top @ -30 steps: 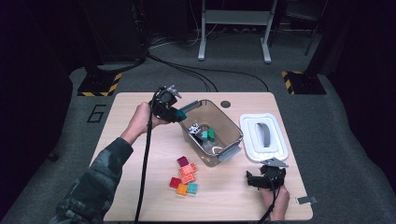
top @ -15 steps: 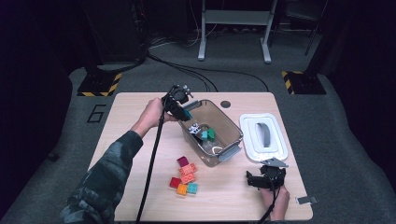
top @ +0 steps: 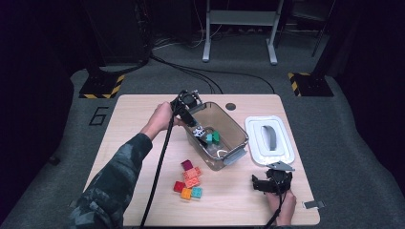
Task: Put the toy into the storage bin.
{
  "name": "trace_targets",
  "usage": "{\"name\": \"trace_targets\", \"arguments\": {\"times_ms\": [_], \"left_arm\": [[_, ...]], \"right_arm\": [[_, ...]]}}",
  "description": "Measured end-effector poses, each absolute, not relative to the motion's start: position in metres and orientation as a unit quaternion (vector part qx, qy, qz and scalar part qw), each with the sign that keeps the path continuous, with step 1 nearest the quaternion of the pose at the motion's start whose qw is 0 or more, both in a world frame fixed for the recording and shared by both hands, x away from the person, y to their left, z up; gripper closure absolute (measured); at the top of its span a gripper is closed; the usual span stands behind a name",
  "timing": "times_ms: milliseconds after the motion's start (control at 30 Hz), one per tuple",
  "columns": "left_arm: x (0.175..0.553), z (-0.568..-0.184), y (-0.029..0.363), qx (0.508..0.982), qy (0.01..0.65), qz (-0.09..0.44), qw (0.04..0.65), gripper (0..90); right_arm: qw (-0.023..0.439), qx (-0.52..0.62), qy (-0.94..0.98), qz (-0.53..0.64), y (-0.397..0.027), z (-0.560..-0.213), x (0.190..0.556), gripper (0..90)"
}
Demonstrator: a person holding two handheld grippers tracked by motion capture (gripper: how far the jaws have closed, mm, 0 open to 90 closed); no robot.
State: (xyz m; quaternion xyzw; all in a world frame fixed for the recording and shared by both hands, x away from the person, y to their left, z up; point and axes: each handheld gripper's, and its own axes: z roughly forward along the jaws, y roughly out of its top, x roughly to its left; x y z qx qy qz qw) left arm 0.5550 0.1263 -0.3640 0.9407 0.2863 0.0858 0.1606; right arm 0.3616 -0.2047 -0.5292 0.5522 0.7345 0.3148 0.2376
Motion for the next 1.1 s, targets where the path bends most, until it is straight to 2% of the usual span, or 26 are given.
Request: {"name": "trace_targets", "arguments": {"times_ms": [133,300,400,733,933,1100], "left_arm": [[0.557,-0.366,0.127,0.94,0.292,0.084,0.155,57.3],[0.556,-0.367,0.128,0.935,0.306,0.083,0.158,48.1],[0.552,-0.362,0.131,0.932,0.308,0.083,0.172,38.6],[0.522,-0.343,0.15,0.929,0.287,0.101,0.211,22.8],[0.499,-0.341,0.168,0.924,0.28,0.113,0.237,16.2],[0.478,-0.348,0.184,0.917,0.278,0.121,0.258,15.1]], "right_arm": [[0.237,0.553,0.734,0.315,-0.205,-0.529,0.362,2.9],[0.237,0.553,0.734,0.315,-0.205,-0.529,0.362,2.9],[0.238,0.552,0.734,0.315,-0.205,-0.529,0.362,2.9],[0.238,0.552,0.734,0.315,-0.205,-0.529,0.362,2.9],[0.238,0.552,0.734,0.315,-0.205,-0.529,0.362,2.9],[0.238,0.552,0.734,0.315,-0.205,-0.529,0.362,2.9]]}}
